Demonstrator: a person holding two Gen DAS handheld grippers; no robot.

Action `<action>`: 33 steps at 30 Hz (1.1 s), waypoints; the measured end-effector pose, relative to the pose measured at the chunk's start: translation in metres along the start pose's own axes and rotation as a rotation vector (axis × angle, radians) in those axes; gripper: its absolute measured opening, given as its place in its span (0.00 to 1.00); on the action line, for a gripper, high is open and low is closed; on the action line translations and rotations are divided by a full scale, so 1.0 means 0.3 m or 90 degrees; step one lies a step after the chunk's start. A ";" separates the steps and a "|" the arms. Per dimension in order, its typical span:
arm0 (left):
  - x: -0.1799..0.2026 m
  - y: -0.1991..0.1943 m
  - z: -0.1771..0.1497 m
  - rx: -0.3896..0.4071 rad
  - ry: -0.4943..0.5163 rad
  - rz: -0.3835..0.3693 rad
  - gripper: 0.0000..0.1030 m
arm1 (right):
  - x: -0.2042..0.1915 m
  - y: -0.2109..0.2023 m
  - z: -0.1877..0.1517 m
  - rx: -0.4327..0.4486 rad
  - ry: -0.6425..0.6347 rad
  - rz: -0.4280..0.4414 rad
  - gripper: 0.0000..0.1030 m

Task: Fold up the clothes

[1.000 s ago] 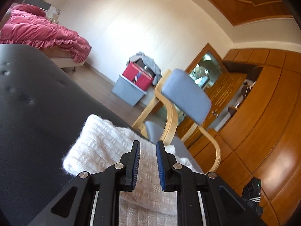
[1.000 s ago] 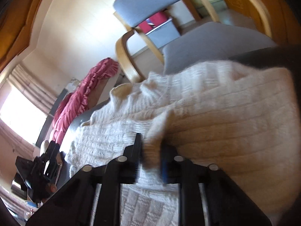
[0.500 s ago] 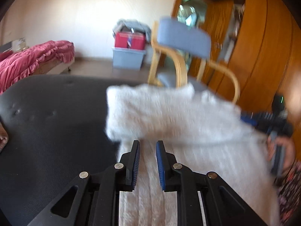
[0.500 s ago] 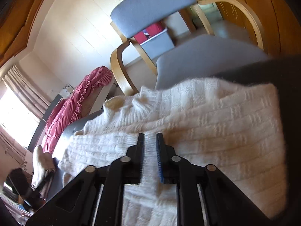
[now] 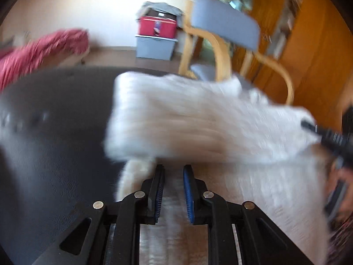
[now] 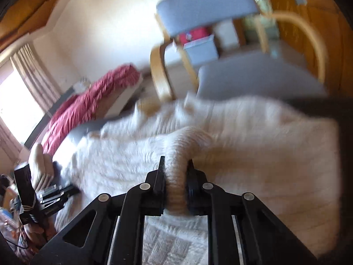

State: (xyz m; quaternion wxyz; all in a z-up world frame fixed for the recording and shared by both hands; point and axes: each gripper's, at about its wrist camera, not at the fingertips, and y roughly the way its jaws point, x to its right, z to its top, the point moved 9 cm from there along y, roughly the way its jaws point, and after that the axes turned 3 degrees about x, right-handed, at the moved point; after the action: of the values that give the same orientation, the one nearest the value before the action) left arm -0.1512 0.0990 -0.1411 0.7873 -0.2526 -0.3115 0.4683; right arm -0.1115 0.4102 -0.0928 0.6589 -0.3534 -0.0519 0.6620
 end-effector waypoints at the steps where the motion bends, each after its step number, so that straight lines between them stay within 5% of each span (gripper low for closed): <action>1: -0.026 -0.005 0.001 0.002 -0.026 -0.006 0.16 | 0.011 -0.017 0.016 0.017 -0.008 -0.023 0.15; 5: -0.078 -0.006 -0.009 -0.001 -0.100 -0.062 0.16 | 0.050 -0.004 0.003 0.005 0.015 -0.036 0.15; 12: -0.032 0.012 0.033 -0.007 0.001 0.074 0.16 | 0.111 0.032 -0.035 -0.031 0.069 -0.034 0.18; 18: -0.165 0.011 0.062 0.019 -0.143 0.109 0.10 | 0.132 0.044 -0.049 -0.046 0.088 -0.033 0.18; 23: -0.275 -0.029 0.021 0.062 -0.290 0.009 0.07 | 0.110 0.033 -0.036 -0.038 0.076 -0.029 0.31; 25: -0.304 -0.038 0.012 0.073 -0.332 -0.030 0.07 | 0.086 -0.008 -0.001 0.003 0.049 -0.039 0.42; 29: -0.339 -0.048 -0.013 0.083 -0.394 -0.081 0.07 | -0.001 -0.106 0.073 0.095 -0.016 -0.018 0.43; 33: -0.329 -0.057 -0.022 0.074 -0.374 -0.070 0.07 | -0.081 -0.026 0.004 0.010 -0.050 0.048 0.39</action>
State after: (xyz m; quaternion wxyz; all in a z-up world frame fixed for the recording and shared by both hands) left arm -0.1726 0.0024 -0.1588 0.7008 -0.0440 -0.5116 0.4952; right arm -0.1085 0.3895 -0.0778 0.6337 -0.3236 -0.0589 0.7002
